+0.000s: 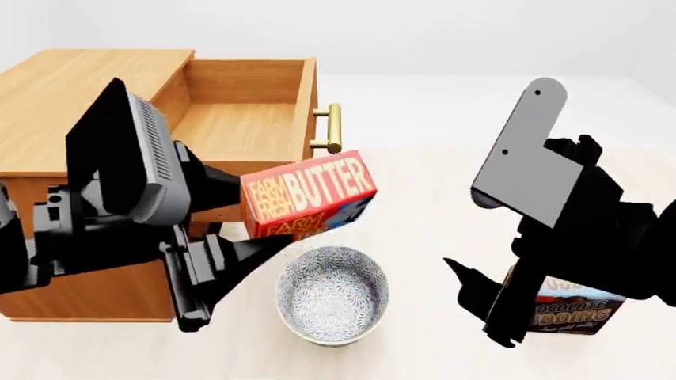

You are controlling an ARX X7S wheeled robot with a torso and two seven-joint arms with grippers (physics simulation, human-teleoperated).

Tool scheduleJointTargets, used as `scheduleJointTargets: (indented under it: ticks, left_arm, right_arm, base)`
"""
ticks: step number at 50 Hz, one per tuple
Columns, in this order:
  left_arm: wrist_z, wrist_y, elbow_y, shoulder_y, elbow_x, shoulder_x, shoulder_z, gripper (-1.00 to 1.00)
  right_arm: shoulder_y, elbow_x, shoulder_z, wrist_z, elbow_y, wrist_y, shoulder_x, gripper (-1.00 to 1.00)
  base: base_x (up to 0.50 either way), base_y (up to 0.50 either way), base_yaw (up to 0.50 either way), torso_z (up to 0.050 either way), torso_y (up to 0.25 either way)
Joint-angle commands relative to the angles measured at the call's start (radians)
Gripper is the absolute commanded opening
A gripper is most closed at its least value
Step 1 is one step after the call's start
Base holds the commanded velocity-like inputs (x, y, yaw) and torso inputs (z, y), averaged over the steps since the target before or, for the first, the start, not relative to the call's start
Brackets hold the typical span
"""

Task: Put the butter at the back in the top drawer of the cabinet and close it.

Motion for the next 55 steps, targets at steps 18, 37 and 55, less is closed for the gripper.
scheduleJointTargets:
  ticks: [18,37,55]
  left_arm:
    - [-0.483,0.023,-0.26,-0.133,-0.284,0.082,-0.115,-1.0]
    - [-0.59,-0.092,-0.753,-0.31,-0.27,0.377,-0.056,-1.0]
    - [-0.5,-0.109,-1.19,-0.383,-0.141,0.621,0.048,-1.0]
  right_arm:
    - [-0.181,0.008,0.042,0.405,-0.229,-0.349,0.278,1.0]
    - [-0.221,-0.05,0.079,0.505,-0.443,-0.532,0.441,1.0]
    - [-0.232,-0.075,0.125,0.49,-0.479,-0.536,0.477,1.0]
  base:
    - [0.0,0.0,0.0,0.001,0.001]
    - [0.0,0.0,0.0,0.001,0.001]
    - [0.0,0.0,0.0,0.001,0.002]
